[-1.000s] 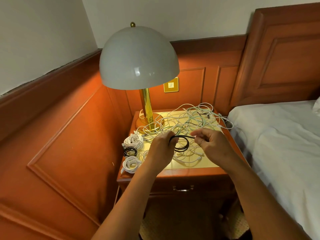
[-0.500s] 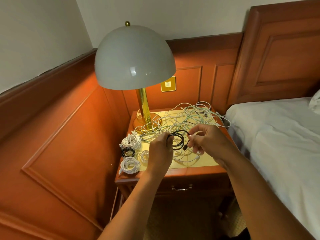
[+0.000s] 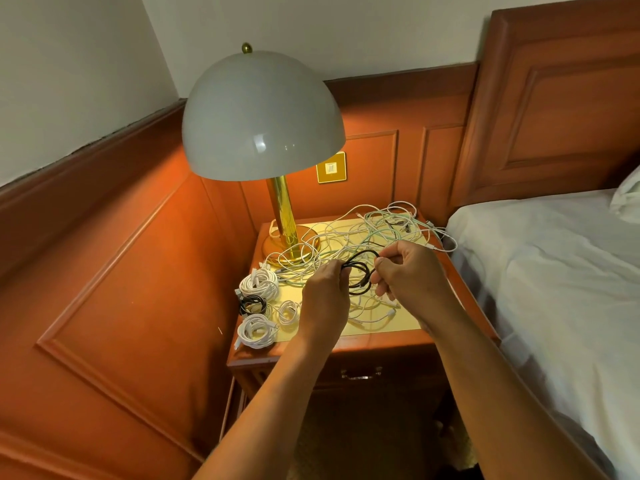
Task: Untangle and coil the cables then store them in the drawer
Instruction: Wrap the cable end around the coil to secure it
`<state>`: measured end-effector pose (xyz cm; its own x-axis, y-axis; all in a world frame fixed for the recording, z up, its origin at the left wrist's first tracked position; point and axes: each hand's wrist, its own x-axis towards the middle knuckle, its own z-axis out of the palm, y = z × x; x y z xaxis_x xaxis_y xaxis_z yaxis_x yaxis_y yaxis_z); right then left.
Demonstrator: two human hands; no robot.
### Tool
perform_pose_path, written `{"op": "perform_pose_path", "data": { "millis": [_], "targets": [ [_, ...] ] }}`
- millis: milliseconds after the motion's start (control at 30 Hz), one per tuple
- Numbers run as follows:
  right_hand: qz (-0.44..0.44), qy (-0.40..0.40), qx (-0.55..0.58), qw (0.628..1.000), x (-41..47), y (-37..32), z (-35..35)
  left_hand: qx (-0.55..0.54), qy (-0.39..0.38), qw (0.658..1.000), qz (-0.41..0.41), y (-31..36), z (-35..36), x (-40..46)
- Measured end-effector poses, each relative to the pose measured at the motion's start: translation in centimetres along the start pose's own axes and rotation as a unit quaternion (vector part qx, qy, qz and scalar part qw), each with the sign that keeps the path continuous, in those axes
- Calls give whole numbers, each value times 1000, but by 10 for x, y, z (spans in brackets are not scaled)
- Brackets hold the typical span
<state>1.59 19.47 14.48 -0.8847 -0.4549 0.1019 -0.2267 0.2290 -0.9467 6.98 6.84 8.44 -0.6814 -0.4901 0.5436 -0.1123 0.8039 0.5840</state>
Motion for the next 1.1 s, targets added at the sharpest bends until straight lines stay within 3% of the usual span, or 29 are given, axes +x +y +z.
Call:
{"op": "perform_pose_path", "data": {
  "millis": [167,267,333,433,500,667,833,900,967,1033,1100],
  "targets": [
    [-65,41,-83,994,-4,14,8,-36,-9,999,-25,10,-7,-1],
    [-111,69,-106,986,-6,19,15,-125,-27,989,-78,13,-11,-2],
    [-95,85,-60,990,-6,24,18,-201,-41,971,-121,12,-12,-1],
    [-14,17,149,989,-5,26,22,-268,-56,950,-151,11,-13,0],
    [12,-18,224,974,-3,29,23,-272,-65,949,-149,11,-14,0],
    [6,-60,198,978,-4,32,21,-263,-66,948,-168,9,-18,5],
    [40,-151,292,944,-5,35,5,-235,-65,957,-158,6,-28,14],
    [40,-176,248,952,-7,39,-8,-222,-79,960,-154,0,-32,18],
    [10,-180,74,981,-7,40,-20,-202,-105,963,-143,-4,-32,16],
    [-21,-184,-75,980,-4,39,-29,-193,-122,962,-150,-7,-29,11],
    [-34,-189,-131,973,-3,38,-35,-192,-129,959,-163,-8,-25,8]
  ]
}}
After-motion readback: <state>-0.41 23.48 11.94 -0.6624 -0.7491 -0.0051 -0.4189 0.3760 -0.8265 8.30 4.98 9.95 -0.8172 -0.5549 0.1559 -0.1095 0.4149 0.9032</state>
